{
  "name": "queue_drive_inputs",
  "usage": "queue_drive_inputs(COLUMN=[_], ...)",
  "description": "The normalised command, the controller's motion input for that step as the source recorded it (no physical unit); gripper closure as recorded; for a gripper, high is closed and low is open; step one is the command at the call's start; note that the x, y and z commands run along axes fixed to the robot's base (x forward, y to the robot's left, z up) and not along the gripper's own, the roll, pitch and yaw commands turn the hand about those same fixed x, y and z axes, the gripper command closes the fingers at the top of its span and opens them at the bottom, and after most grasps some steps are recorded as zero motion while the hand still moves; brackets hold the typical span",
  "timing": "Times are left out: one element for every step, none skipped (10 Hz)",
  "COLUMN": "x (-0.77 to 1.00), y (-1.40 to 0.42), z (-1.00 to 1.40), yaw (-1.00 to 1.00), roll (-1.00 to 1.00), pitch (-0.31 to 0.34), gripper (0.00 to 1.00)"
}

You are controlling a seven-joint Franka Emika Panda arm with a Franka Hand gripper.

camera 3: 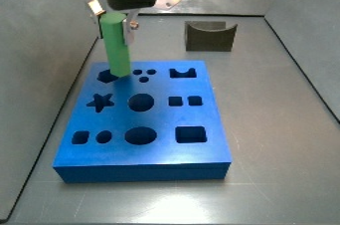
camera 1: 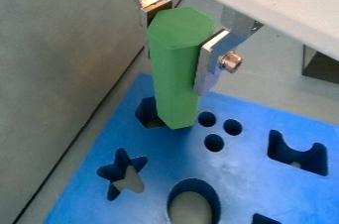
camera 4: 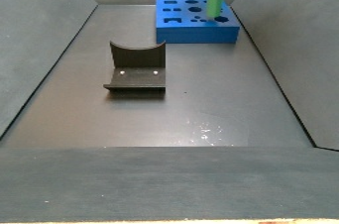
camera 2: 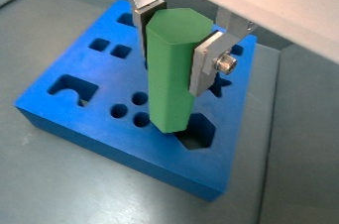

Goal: Pick up the hexagon object. Move up. Place the hexagon object on the fixture. Regrasp the hexagon object. Move to above the board. Insert the hexagon object.
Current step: Insert the hexagon object.

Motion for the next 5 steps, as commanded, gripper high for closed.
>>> queue_drive_inputs(x=[-0.67, -0.11, -0.73, 0.0, 0.0], y=[0.03, 0.0, 0.0, -0.01, -0.06], z=[-0.19, 0.0, -0.2, 0.0, -0.06], yaw=[0.0, 0.0, -0.17, -0.01, 0.0], roll=[0.0, 0.0, 0.11, 0.0, 0.0], pitch=[0.0, 0.0, 0.023, 0.0, 0.0], gripper=[1.0, 1.0, 1.0, 1.0, 1.0])
